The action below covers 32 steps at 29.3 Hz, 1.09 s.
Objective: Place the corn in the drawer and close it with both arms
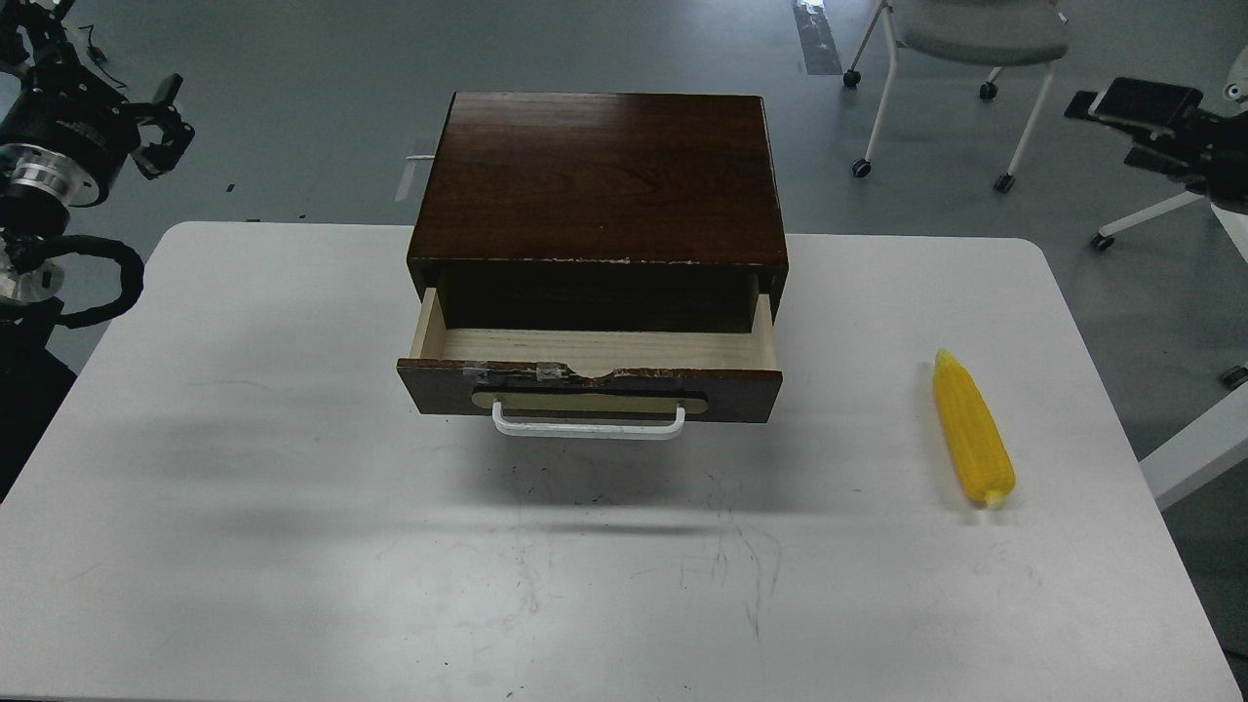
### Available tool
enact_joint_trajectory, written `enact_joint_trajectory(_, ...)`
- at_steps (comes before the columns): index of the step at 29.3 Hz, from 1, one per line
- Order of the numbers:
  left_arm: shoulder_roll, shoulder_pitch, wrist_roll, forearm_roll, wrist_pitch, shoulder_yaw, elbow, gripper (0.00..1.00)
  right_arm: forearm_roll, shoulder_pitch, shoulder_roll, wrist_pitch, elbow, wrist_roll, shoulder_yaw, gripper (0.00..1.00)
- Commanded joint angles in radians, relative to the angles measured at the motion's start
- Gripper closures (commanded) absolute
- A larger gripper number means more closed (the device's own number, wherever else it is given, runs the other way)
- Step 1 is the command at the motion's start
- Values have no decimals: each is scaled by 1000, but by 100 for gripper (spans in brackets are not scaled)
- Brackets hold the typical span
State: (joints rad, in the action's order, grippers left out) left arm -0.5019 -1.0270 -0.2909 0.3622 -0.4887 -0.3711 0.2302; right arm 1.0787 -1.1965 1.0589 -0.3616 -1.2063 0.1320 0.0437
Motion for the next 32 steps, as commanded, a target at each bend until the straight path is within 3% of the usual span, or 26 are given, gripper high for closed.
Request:
enact_joint_trajectory(1,-12,-8,-2,0,0,-2,0,2,101,34,-7,19,-52,-3,-66,0)
enact_joint_trajectory(4,-17,-16,1,0,0,-2,0,2,234,101,-60,62,-36,-17,-94,0)
enact_joint_trajectory(15,-37,-11,-4,0,0,0,-9,2,234,238,-230,102,157,-78,-99,0)
enact_joint_trajectory(23,-53,-7,-4,0,0,0,-11,2,231,259,-310,113,191,-52,-97,0)
enact_joint_trajectory(32,-78,5,-5,1,0,0,-11,2,233,255,-316,112,197,-40,-97,4)
